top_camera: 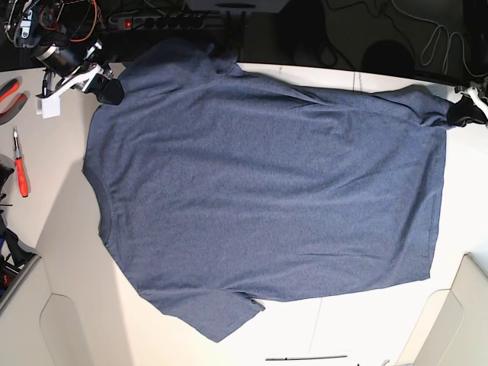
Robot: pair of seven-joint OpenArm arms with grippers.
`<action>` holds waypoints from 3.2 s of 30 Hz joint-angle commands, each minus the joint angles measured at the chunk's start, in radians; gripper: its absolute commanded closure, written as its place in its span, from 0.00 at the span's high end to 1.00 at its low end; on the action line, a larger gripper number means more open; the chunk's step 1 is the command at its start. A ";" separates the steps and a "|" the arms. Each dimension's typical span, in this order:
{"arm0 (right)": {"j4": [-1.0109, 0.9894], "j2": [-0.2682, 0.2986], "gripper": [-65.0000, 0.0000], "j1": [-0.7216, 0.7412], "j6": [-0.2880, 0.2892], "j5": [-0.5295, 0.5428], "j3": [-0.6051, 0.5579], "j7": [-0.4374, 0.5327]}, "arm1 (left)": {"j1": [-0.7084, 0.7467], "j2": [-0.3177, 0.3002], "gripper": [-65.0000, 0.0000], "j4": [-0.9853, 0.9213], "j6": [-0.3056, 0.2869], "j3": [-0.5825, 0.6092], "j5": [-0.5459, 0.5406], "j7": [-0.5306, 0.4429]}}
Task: Layout the t-shirt on the table in an organized manner, then fold the t-shirt properly
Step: 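Pull the collar with the right gripper to stretch the shirt flat, then grasp the shirt edges with both grippers and pull them taut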
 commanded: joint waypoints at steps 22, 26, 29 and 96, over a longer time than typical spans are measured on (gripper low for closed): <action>0.283 -0.017 0.00 -0.128 0.012 0.069 0.117 -0.032 | -0.005 -0.025 0.00 0.013 -0.009 -0.190 -0.001 -0.025; 0.283 -0.017 0.00 -0.031 0.023 0.051 0.105 -0.028 | -0.057 -0.025 0.00 0.013 -0.009 -0.190 0.000 -0.063; 0.282 -0.017 0.00 0.052 0.022 -0.019 0.073 -0.006 | -0.124 -0.025 0.00 0.013 -0.009 -0.178 0.000 -0.061; -0.143 -0.005 0.00 0.530 -0.037 -0.462 -0.196 0.193 | -0.480 -0.007 0.00 -0.340 -0.009 0.169 0.313 -0.393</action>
